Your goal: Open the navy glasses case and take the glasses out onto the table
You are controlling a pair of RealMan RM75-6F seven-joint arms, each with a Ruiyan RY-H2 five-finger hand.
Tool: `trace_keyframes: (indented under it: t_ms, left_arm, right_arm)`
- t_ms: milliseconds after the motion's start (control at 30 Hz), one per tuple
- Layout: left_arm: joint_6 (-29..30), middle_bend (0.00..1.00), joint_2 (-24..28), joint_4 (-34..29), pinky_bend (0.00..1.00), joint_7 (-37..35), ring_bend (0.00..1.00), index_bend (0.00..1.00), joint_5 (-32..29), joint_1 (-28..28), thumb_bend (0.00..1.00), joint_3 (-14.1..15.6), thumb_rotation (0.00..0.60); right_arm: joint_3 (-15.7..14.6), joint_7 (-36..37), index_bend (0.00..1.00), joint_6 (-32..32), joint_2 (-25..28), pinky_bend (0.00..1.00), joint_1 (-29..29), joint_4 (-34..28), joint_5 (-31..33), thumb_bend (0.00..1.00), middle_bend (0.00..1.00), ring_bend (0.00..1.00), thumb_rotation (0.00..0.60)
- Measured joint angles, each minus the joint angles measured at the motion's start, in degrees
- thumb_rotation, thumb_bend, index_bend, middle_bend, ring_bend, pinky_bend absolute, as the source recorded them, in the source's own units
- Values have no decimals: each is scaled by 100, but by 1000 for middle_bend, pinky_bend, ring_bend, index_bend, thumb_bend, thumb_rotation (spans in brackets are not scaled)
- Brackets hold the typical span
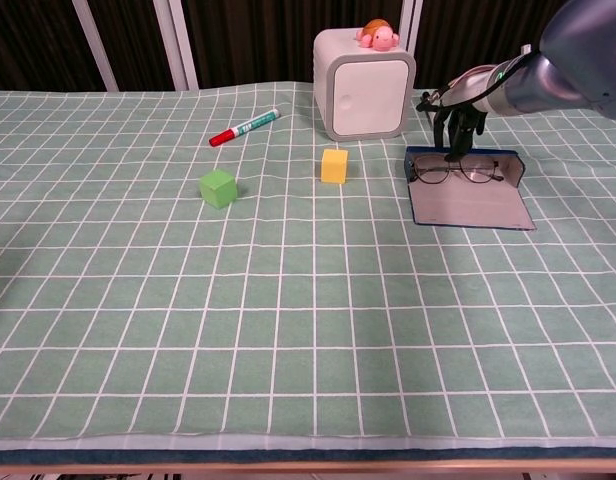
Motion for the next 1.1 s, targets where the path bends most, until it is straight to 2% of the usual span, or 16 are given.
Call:
trace_keyframes:
  t_ms: [200,1100]
  left_arm:
    - [-4,0,-5,4,23,12,0,157,0,-3,464,3,600]
    - [-9,0,-6,-2,23,26,0,157,-23,-3,463,2,600]
  right_arm:
    - [13,59,431,-34,-21,235,-25,74,-77,446,483,395,600]
    - [75,157,463,-88,6,236,-34,135,-250,451,493,393,600]
